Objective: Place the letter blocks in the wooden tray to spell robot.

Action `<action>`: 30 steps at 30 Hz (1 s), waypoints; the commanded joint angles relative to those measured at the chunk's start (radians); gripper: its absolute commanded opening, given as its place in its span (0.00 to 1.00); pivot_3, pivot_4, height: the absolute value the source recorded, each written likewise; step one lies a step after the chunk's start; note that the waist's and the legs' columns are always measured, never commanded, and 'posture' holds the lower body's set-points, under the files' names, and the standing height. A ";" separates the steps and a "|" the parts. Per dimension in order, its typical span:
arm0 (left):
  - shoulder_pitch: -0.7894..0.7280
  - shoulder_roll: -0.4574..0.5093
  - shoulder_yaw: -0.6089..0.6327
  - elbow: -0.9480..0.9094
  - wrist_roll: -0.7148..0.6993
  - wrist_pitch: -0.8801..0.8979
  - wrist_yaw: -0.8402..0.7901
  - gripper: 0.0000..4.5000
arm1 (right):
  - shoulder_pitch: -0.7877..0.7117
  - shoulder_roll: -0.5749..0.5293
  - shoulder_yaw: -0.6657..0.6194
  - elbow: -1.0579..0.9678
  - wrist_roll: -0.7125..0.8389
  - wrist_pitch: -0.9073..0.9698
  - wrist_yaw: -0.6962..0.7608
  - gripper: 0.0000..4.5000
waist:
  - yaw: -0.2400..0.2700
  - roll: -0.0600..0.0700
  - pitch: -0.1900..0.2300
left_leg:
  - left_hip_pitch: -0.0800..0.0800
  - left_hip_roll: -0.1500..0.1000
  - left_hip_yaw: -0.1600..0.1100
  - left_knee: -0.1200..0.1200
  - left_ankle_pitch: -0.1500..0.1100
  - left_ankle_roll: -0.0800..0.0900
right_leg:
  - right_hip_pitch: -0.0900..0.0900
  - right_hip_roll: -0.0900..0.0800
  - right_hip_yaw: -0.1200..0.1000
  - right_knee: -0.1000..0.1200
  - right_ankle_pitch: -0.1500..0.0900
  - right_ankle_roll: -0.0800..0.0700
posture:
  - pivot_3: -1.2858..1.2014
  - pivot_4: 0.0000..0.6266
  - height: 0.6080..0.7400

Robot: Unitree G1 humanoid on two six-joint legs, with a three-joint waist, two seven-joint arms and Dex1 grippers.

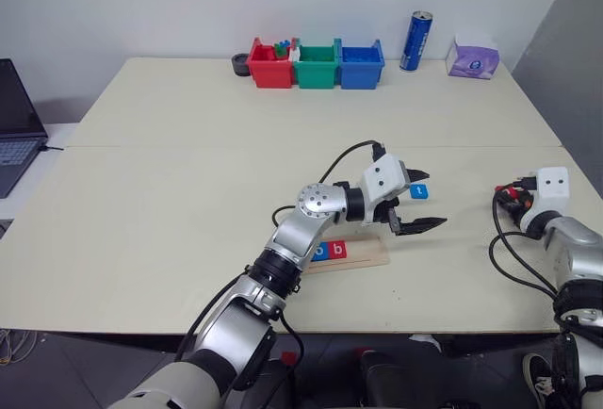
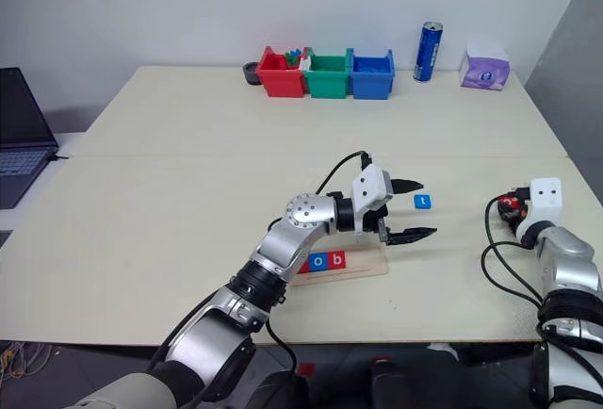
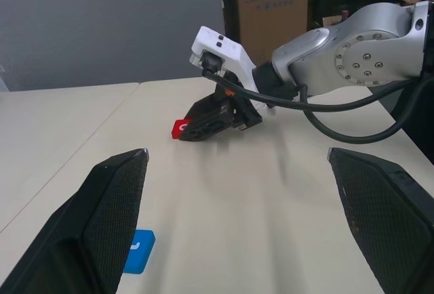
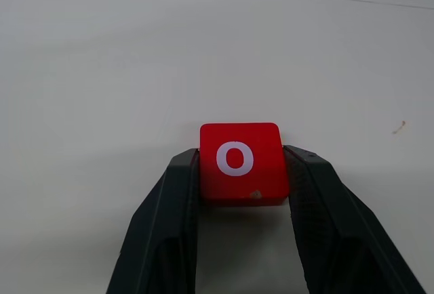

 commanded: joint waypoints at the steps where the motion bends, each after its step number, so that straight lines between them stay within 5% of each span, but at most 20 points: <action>1: 0.046 0.062 0.012 -0.123 -0.028 0.011 -0.053 1.00 | 0.111 0.026 0.024 -0.334 0.042 0.191 -0.020 0.32 | -0.002 0.002 -0.001 | 0.000 0.001 -0.002 0.000 0.000 0.000 | 0.000 0.000 0.000 0.000 0.000 0.000 | 0.52 0.24 1.00; 5: 0.137 0.165 0.035 -0.280 -0.082 0.046 -0.114 1.00 | 0.249 0.103 0.062 -0.759 0.094 0.455 -0.095 0.32 | -0.004 0.003 -0.002 | 0.001 0.002 -0.004 -0.001 0.000 0.000 | -0.001 0.002 0.000 0.001 0.000 0.000 | 0.52 0.24 1.00; 11: 0.218 0.277 0.065 -0.416 -0.141 0.108 -0.150 1.00 | 0.319 0.268 0.143 -1.113 0.138 0.759 -0.227 0.32 | 0.000 0.003 -0.002 | 0.000 0.000 -0.006 0.001 0.001 -0.001 | 0.000 0.000 -0.002 0.002 0.000 0.000 | 0.52 0.24 1.00; 19: 0.280 0.349 0.069 -0.497 -0.178 0.151 -0.155 1.00 | 0.330 0.355 0.169 -1.173 0.085 0.912 -0.354 0.32 | 0.003 0.003 -0.002 | -0.001 -0.001 -0.007 0.000 0.001 -0.001 | 0.000 0.000 -0.004 0.000 0.000 0.000 | 0.52 0.24 1.00; 30: 0.289 0.348 0.059 -0.510 -0.176 0.153 -0.143 1.00 | 0.364 0.384 0.201 -1.233 0.106 0.991 -0.345 0.32 | -0.001 0.003 -0.002 | -0.001 0.000 -0.008 0.000 0.001 -0.001 | 0.000 0.001 -0.004 0.000 0.000 0.000 | 0.52 0.24 1.00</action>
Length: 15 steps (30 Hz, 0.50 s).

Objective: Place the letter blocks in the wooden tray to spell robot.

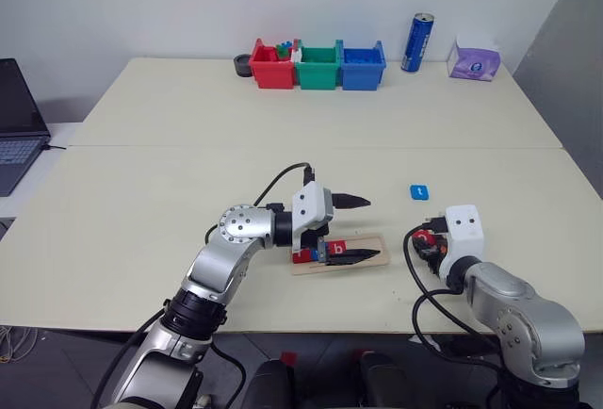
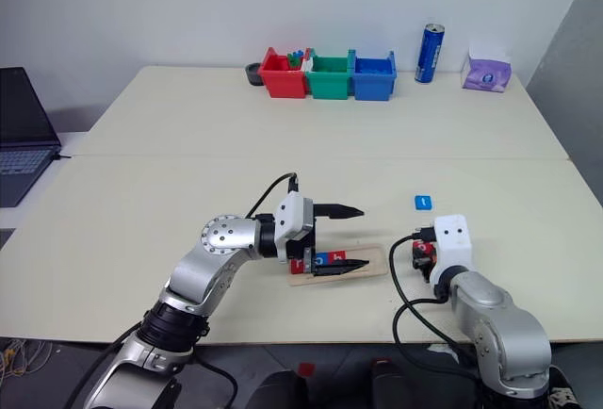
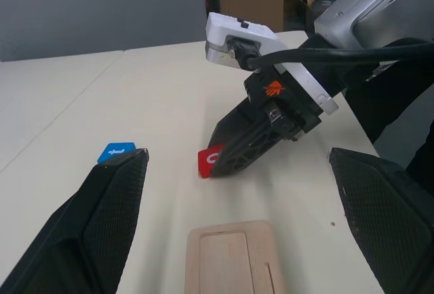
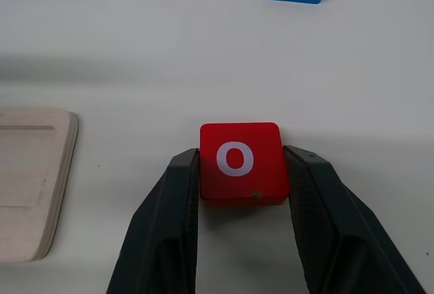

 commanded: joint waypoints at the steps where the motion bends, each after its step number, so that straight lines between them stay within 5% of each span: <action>1: 0.000 -0.001 0.006 -0.037 -0.016 -0.006 0.000 1.00 | 0.011 0.006 0.014 -0.021 0.017 0.021 0.019 0.48 | -0.001 0.000 0.000 | 0.000 0.000 0.000 0.000 0.000 0.000 | 0.000 0.000 0.000 0.000 0.000 0.000 | 0.52 0.24 1.00; 8: -0.013 -0.009 0.004 -0.028 -0.015 -0.004 -0.001 1.00 | -0.018 -0.039 -0.019 -0.038 0.037 0.006 0.077 1.00 | -0.001 0.000 0.000 | 0.000 0.000 0.000 0.000 0.000 0.000 | 0.000 0.000 0.000 0.000 0.000 0.000 | 0.52 0.24 1.00; 15: -0.028 -0.019 0.006 0.000 -0.011 -0.017 -0.006 1.00 | -0.072 -0.280 -0.138 0.028 0.103 -0.186 0.323 1.00 | -0.001 -0.001 0.001 | 0.000 -0.001 0.001 0.000 0.000 0.000 | 0.000 0.000 -0.002 -0.001 0.000 0.000 | 0.52 0.24 1.00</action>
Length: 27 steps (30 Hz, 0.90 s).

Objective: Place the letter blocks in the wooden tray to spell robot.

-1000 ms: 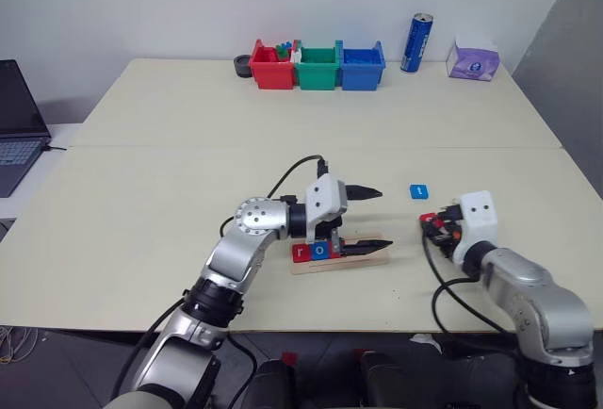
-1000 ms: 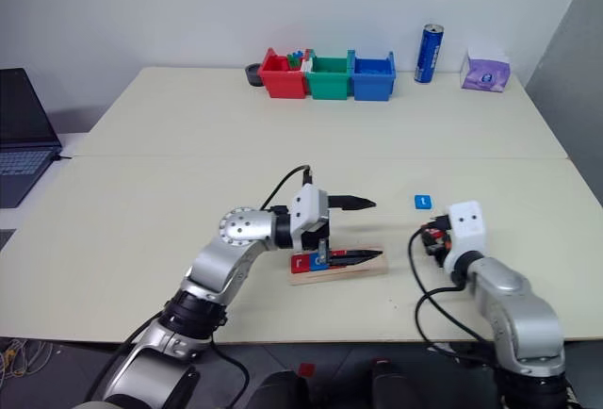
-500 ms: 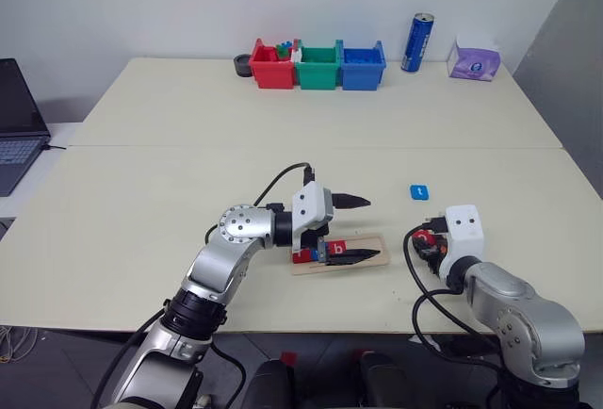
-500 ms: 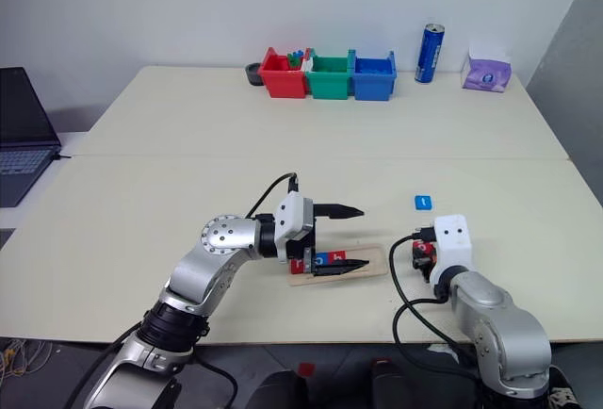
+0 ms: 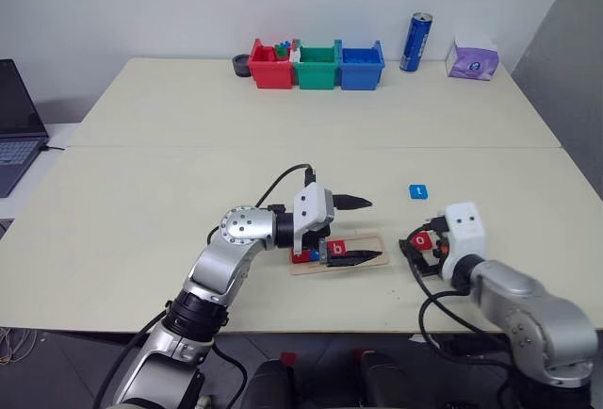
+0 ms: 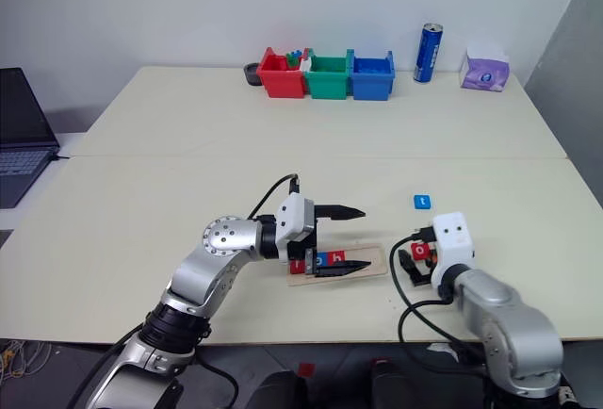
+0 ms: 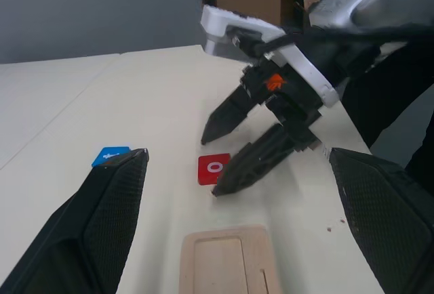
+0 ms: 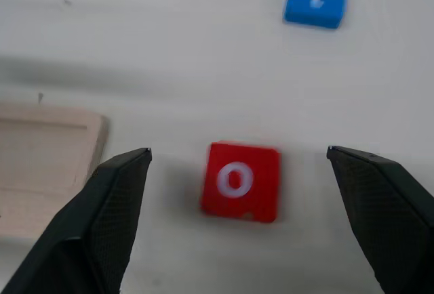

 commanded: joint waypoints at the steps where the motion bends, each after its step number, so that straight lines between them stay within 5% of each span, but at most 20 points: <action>1: -0.025 -0.011 0.006 0.005 -0.010 -0.021 -0.005 1.00 | -0.028 -0.143 -0.069 0.065 0.056 -0.208 0.217 1.00 | 0.000 -0.001 0.000 | 0.000 0.000 0.000 0.000 0.000 0.000 | 0.000 0.000 0.000 0.000 0.000 0.000 | 0.52 0.24 1.00; 9: -0.052 -0.036 0.002 0.057 0.002 -0.052 -0.005 1.00 | 0.009 -0.373 0.024 0.416 0.054 -0.785 0.775 1.00 | 0.000 -0.003 0.002 | 0.001 0.000 0.001 0.000 0.000 0.001 | 0.000 0.001 0.000 -0.001 0.000 0.000 | 0.52 0.24 1.00; 18: -0.054 -0.038 0.005 0.063 0.010 -0.066 0.002 1.00 | -0.135 -0.342 0.210 0.839 -0.088 -1.128 0.919 1.00 | -0.001 -0.003 0.002 | 0.002 0.001 0.002 0.000 0.000 0.000 | 0.000 0.001 0.001 0.001 0.000 -0.001 | 0.52 0.24 1.00; 27: -0.051 -0.025 0.014 0.050 0.003 -0.057 0.009 1.00 | -0.257 -0.308 0.261 1.071 -0.130 -1.221 0.977 1.00 | 0.001 -0.003 0.002 | 0.002 0.001 0.002 0.001 0.000 0.000 | 0.000 0.000 0.001 0.001 0.000 -0.001 | 0.52 0.24 1.00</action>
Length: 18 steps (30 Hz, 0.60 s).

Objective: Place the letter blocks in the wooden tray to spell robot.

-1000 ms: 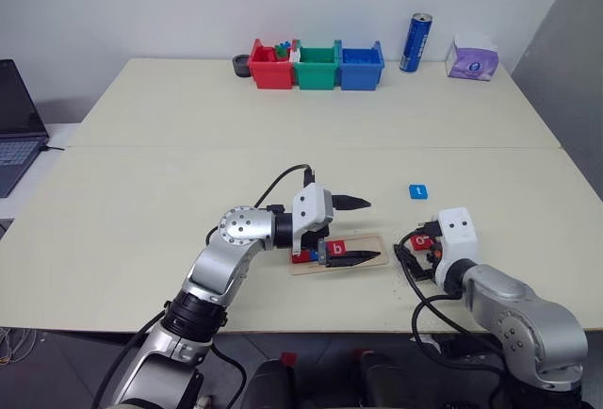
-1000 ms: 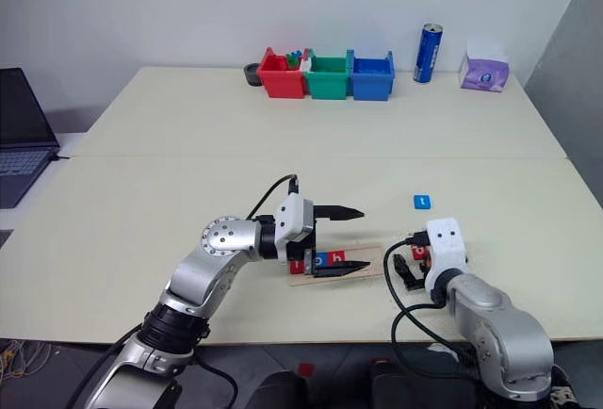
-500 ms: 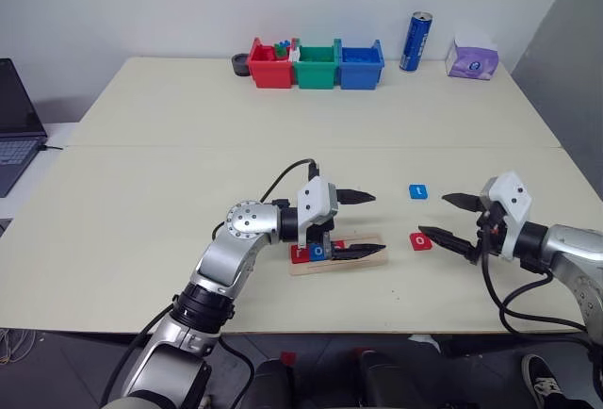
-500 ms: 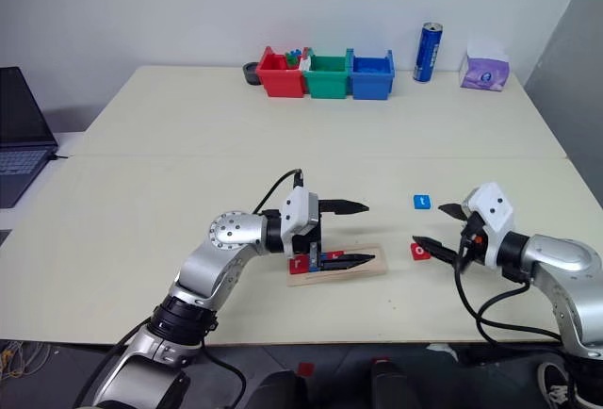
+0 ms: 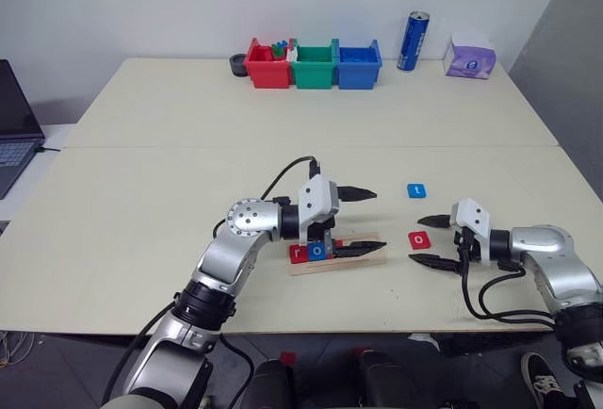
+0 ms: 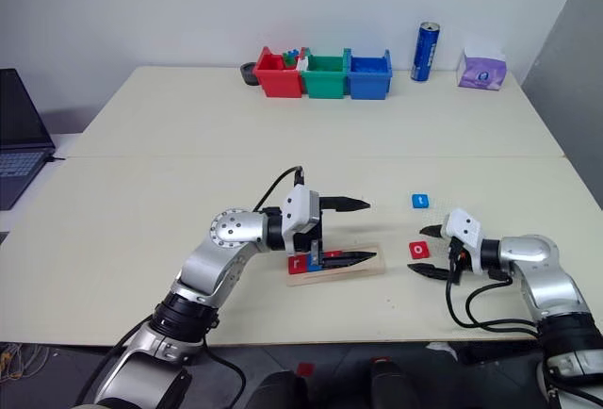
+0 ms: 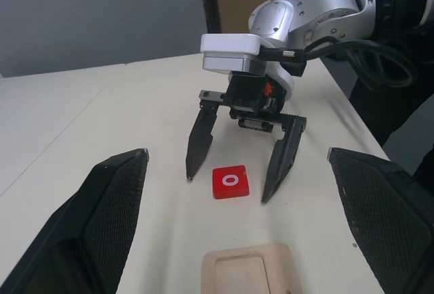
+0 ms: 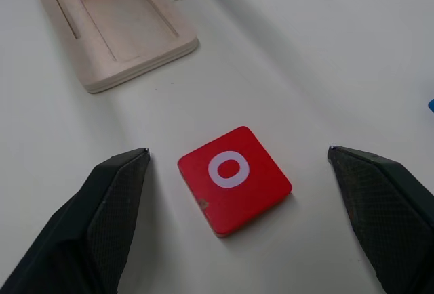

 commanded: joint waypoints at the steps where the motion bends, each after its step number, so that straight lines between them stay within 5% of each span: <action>1: -0.002 0.003 0.015 -0.034 -0.013 -0.004 0.003 1.00 | -0.028 0.005 0.006 0.040 -0.011 -0.034 0.033 1.00 | 0.000 0.000 0.000 | 0.000 0.000 0.000 0.000 0.000 0.000 | 0.000 0.000 0.000 0.000 0.000 0.000 | 0.52 0.24 1.00; 3: 0.000 0.005 0.013 -0.040 -0.018 0.000 -0.001 1.00 | -0.034 0.006 0.009 0.056 -0.012 -0.038 0.048 1.00 | 0.000 0.000 0.000 | 0.000 0.000 0.000 0.000 0.000 0.000 | 0.000 0.000 0.000 0.000 0.000 0.000 | 0.52 0.24 1.00; 6: 0.001 0.010 0.012 -0.043 -0.021 0.002 -0.006 1.00 | -0.031 0.003 0.004 0.057 -0.007 -0.040 0.063 0.87 | 0.000 0.000 0.000 | 0.000 0.000 0.000 0.000 0.000 0.000 | 0.000 0.000 0.000 0.000 0.000 0.000 | 0.52 0.24 1.00; 12: 0.005 0.024 0.007 -0.050 -0.038 0.011 -0.039 1.00 | 0.002 -0.009 0.000 0.016 0.004 -0.032 0.088 0.42 | 0.001 0.000 0.000 | 0.000 0.000 0.000 0.000 0.000 0.000 | 0.000 0.000 0.000 0.000 0.000 0.000 | 0.52 0.24 1.00; 18: 0.006 0.035 0.017 -0.046 -0.054 0.009 -0.070 1.00 | 0.009 -0.012 0.004 -0.027 -0.001 -0.045 0.080 0.41 | 0.001 0.000 0.000 | 0.000 0.000 0.000 0.000 0.000 0.000 | 0.000 -0.001 0.000 0.000 0.000 0.000 | 0.52 0.24 1.00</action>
